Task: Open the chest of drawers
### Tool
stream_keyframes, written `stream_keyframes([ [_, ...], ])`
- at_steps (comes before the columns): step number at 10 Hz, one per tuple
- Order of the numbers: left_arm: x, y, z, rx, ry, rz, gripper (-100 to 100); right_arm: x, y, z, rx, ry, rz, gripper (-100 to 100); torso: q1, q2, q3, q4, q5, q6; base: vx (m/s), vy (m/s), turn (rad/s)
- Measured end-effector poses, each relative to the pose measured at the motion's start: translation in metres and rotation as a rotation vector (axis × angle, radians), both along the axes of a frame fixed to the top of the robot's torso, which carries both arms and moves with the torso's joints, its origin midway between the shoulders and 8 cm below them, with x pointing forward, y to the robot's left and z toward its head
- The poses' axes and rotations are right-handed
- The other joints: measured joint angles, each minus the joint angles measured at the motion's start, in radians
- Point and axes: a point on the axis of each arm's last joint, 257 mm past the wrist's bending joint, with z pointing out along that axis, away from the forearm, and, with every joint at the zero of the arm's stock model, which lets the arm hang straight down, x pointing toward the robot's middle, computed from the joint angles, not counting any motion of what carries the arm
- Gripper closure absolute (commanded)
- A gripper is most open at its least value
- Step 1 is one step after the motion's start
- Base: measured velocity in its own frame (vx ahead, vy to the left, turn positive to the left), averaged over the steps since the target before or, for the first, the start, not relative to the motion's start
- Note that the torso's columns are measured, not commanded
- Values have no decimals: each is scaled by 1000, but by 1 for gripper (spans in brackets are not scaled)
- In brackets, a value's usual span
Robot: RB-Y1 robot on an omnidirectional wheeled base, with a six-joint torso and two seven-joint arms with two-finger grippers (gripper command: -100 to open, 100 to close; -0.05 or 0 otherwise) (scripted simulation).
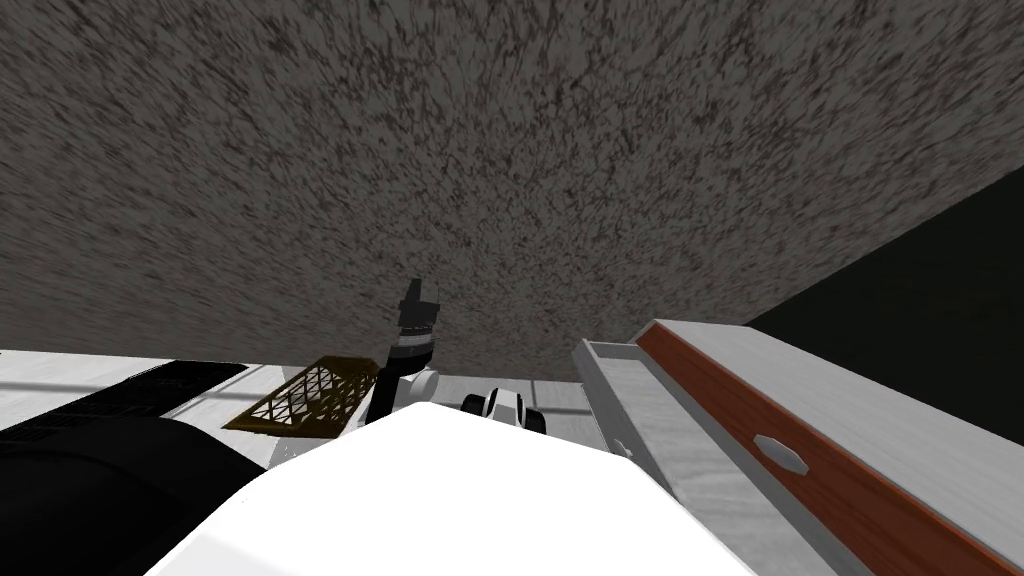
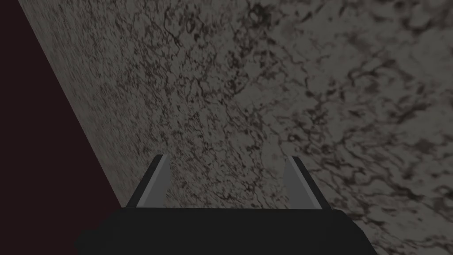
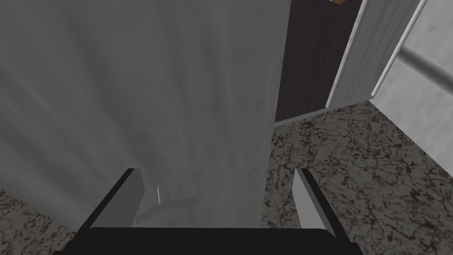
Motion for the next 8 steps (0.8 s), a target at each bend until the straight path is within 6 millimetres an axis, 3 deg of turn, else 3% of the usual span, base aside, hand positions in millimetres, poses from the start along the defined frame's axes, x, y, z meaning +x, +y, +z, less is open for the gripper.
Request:
stream_keyframes([
  [1,0,0,0,0,0,0,0,-5,-2,-4,17,6,-20,-100,0,-1,-2,0,2,1,6,-5,-10],
  [3,0,0,0,0,0,0,0,-3,-11,-12,30,22,-25,-100,7,7,2,2,4,-1,-128,79,279],
  [4,0,0,0,0,0,0,0,0,-24,-15,20,34,-19,-100,7,9,5,3,4,-1,-108,55,55],
  [6,0,0,0,0,0,0,0,-3,-32,-21,37,43,-53,-100,1,1,-1,1,2,1,-20,8,-2],
  [8,0,0,0,0,0,0,0,0,-45,-25,39,59,-60,-100,7,6,2,2,4,-1,-135,81,323],
])
